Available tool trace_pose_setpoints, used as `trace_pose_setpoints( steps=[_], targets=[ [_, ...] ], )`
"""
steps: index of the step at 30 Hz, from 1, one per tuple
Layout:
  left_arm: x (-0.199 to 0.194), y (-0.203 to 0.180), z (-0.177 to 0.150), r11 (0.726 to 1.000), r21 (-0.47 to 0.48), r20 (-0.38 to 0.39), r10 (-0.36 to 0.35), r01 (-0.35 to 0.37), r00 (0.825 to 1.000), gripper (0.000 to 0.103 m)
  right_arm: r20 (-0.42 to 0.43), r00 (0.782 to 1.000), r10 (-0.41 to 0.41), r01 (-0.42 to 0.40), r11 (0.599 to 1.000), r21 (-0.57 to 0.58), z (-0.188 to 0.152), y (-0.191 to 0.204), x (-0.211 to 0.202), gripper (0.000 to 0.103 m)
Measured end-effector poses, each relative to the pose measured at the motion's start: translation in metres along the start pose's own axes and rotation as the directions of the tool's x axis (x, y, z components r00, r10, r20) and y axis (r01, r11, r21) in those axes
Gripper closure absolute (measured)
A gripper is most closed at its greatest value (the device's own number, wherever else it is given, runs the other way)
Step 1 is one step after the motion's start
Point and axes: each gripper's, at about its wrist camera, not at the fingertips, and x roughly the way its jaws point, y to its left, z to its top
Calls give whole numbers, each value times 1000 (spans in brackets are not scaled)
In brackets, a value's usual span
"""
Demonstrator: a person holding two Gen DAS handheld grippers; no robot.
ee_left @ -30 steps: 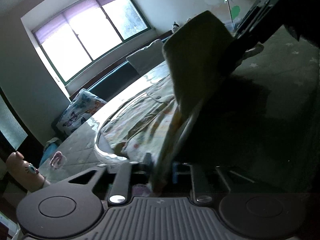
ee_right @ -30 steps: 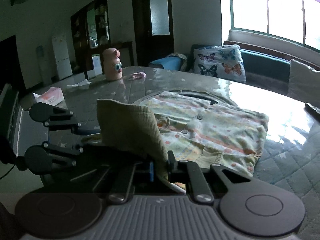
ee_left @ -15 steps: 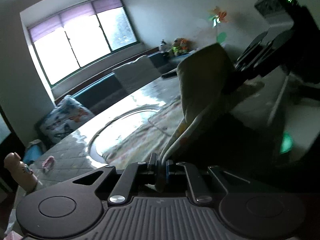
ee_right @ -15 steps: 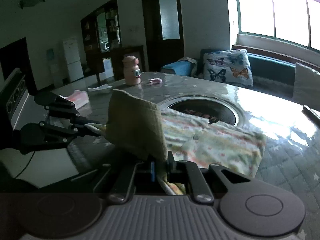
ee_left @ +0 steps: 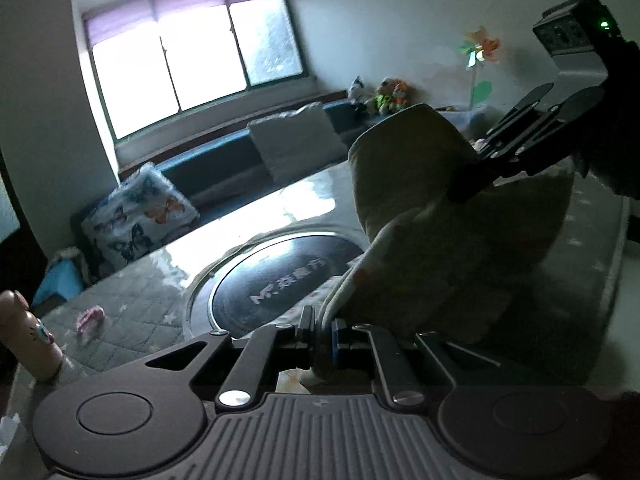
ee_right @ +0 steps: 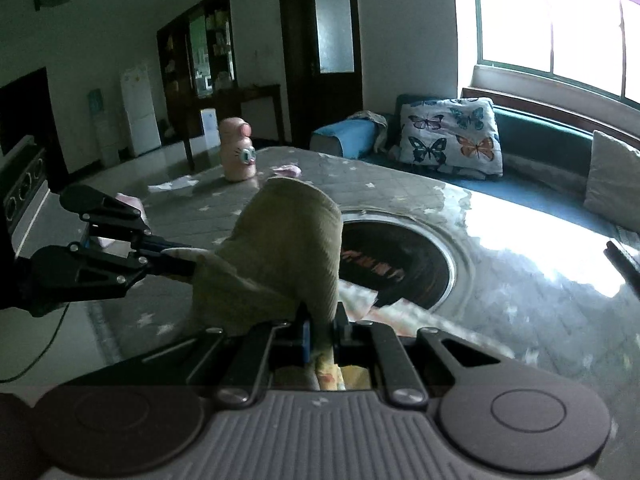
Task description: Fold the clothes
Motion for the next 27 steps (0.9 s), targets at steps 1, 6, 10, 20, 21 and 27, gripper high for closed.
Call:
trace_pose_setpoints(
  steps=[1,6,10,20,21,27],
  targets=[
    [12,8,2,1000,-20,-18,-5,4,1000,95,-11,1000,-2,2,1000,0,5,-7,10,94],
    [70,32,-3,997,-83,-127,-19,8,992,95,-64,998,-7,9,999,36,16,-40,60,94],
    [103,41,-14,993,-122,-203,-23,-1,979,91,-86,996,-29,39,992,117,5,-62,96,85],
    [115,56,-18,985,-158,-212,31,-65,977,82,-18,987,-159,159,956,248,-31,-87,96,68],
    [115,56,-18,985,-157,-211,39,-73,977,81,-23,985,-169,170,952,256,-37,-85,92,68],
    [113,52,-11,986,-150,-191,51,-80,980,81,-50,971,-235,240,938,251,-58,-79,73,68]
  ],
)
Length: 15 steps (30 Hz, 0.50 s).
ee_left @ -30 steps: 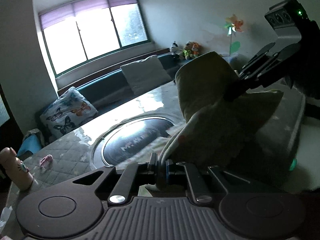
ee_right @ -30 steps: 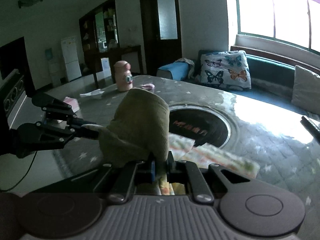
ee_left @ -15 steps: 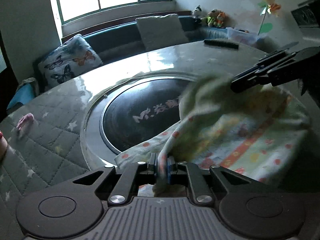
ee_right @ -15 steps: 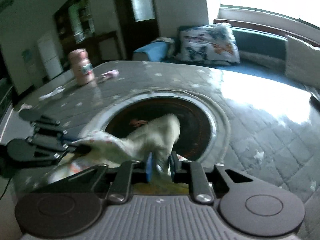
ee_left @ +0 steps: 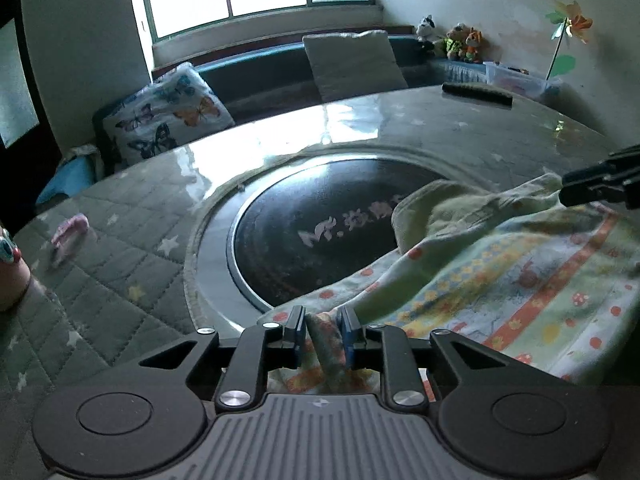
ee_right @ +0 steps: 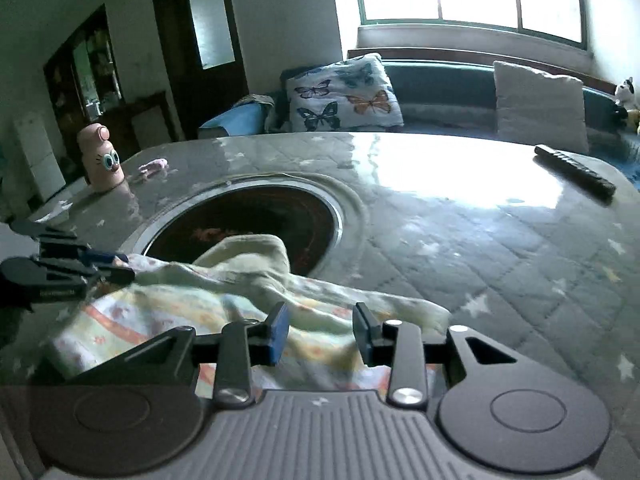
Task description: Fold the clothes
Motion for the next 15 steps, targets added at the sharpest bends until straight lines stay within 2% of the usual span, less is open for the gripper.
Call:
trace_pose_setpoints(
  steps=[5,9,11,12,13,15],
  targets=[
    [-6,-8,5,1000,18,18,-19,18,1000,81,-33,998,-48,49,998,41,-5,-17,2,68],
    [-12,-18,7,999,32,38,-43,42,998,81,-53,997,-51,55,996,77,-11,-24,4,68],
    [-13,-25,10,998,38,45,-61,59,997,81,-63,997,-46,51,995,87,-13,-24,6,76],
    [-15,-29,12,997,42,51,-69,67,996,81,-64,997,-46,51,995,91,-14,-24,8,84],
    [-16,-33,13,996,47,59,-83,81,995,81,-58,997,-49,54,995,90,-14,-23,8,97],
    [-20,-42,16,992,57,74,-114,110,991,81,-27,998,-63,65,995,70,-11,-18,5,98]
  ],
)
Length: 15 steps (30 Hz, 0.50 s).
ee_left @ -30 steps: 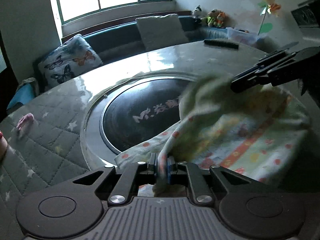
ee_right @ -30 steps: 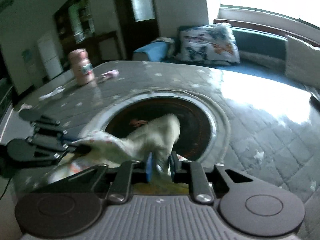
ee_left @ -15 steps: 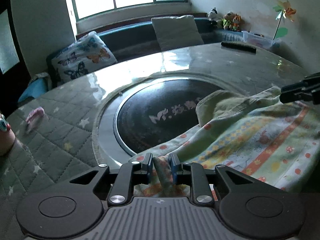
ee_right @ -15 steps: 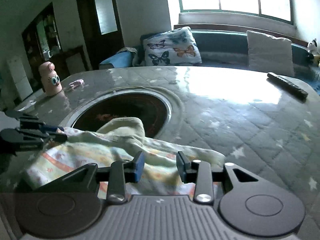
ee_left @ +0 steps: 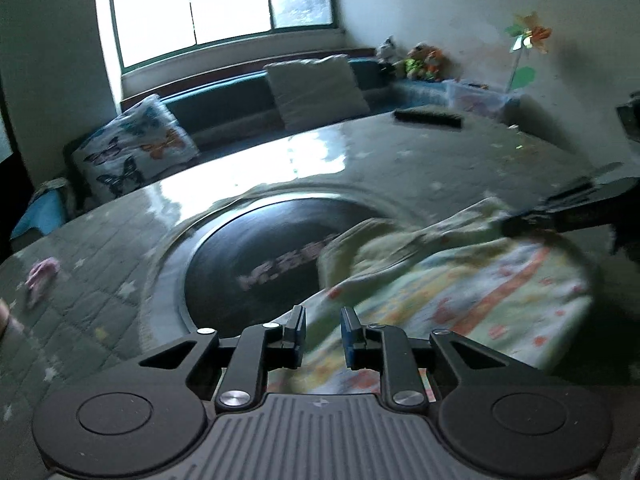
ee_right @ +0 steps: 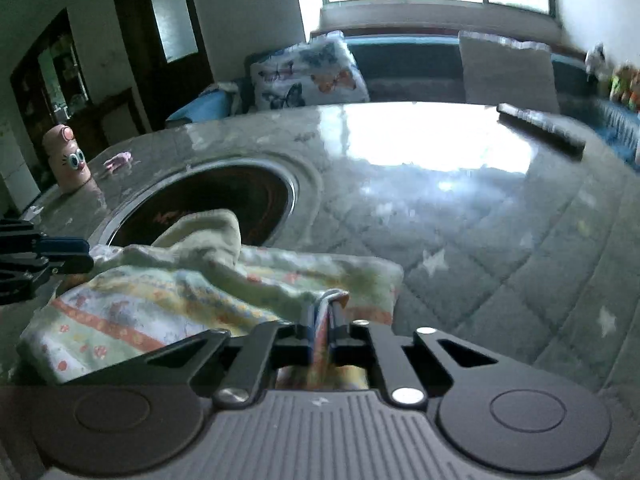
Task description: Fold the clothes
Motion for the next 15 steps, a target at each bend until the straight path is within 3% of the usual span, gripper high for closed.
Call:
trace_pose_setpoints(
  steps=[4,9,12,15],
  targets=[
    [-2,-19,4,998,17,24,-61,60,998,81,81,997,4,-2,1000,-25,12,7,-7,98],
    [-12,-38,-2,994,27,26,-111,110,993,81,10,1000,-18,17,999,33,6,-8,18,90],
    [-29,-43,-9,991,35,35,-132,130,991,81,47,999,-4,3,999,32,3,-7,-1,88],
    [-43,-48,-17,989,28,43,-145,143,989,81,64,996,64,-62,997,-42,-2,9,-30,88]
  ],
)
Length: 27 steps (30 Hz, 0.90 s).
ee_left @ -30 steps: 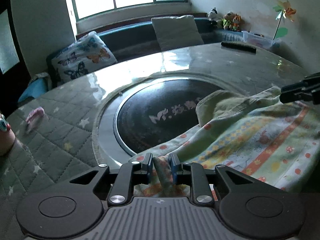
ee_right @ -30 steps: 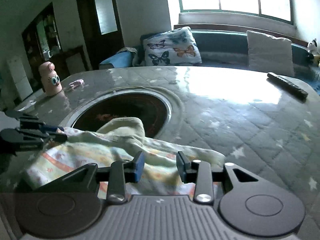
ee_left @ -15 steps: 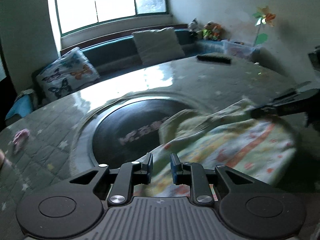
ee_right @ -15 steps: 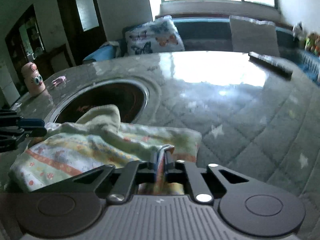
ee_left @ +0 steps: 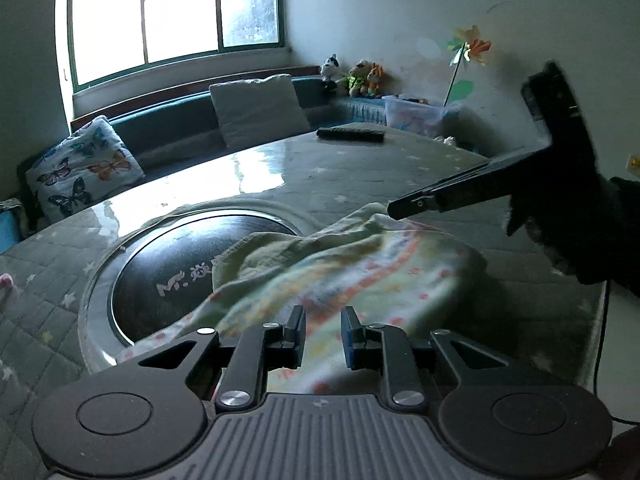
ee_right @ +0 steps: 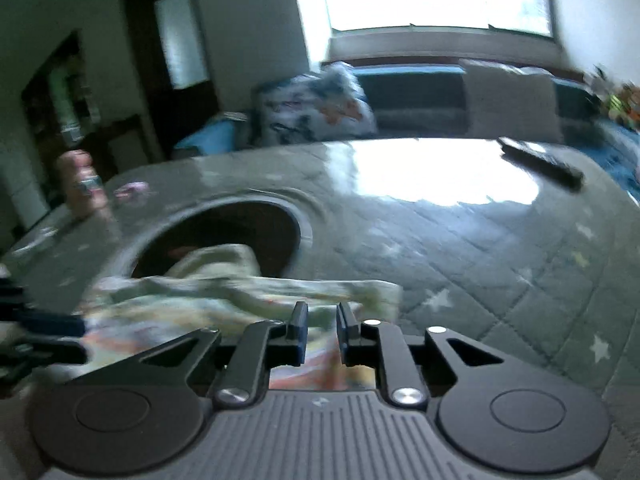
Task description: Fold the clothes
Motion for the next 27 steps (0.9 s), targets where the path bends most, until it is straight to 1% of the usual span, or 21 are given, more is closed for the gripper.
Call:
trace_pose_setpoints(
  steps=[2,4,6,8,12,13,16,20,23,25,27],
  targets=[
    [-4,-5,-4,1000,-4,-3,-7,7,1000,81,7,999,45,-45,998,-44,-2,12,-17,88],
    [-4,-8,-7,1000,-7,-7,-11,11,1000,81,-13,995,94,-95,993,-75,-8,26,-26,88],
    [-2,-10,-9,1000,-15,-9,-10,10,1000,81,-45,989,143,-147,985,-96,-16,42,-32,90],
    [1,-12,-10,1000,-21,-10,-6,6,1000,81,-66,984,168,-175,978,-109,-23,55,-32,91],
    [6,-14,-16,1000,-14,-22,17,-18,1000,81,-92,978,186,-198,969,-148,-34,72,-26,92],
    [8,-14,-17,999,-7,-24,33,-33,999,81,-96,978,186,-199,967,-160,-37,75,-23,92],
    [16,-11,-22,999,-18,-44,44,-45,998,81,-97,982,162,-178,966,-190,-42,83,-13,92],
    [23,-10,-26,997,-11,-55,73,-74,996,81,-94,987,130,-146,970,-195,-48,88,2,94],
    [20,-8,-23,997,-22,-45,75,-76,996,81,-78,988,133,-146,970,-196,-42,88,0,94],
    [20,-8,-21,997,-31,-36,74,-75,997,81,-70,990,120,-132,971,-198,-37,86,2,94],
    [22,-9,-20,997,-33,-36,72,-73,997,81,-71,991,115,-126,977,-170,-32,81,10,94]
  ],
)
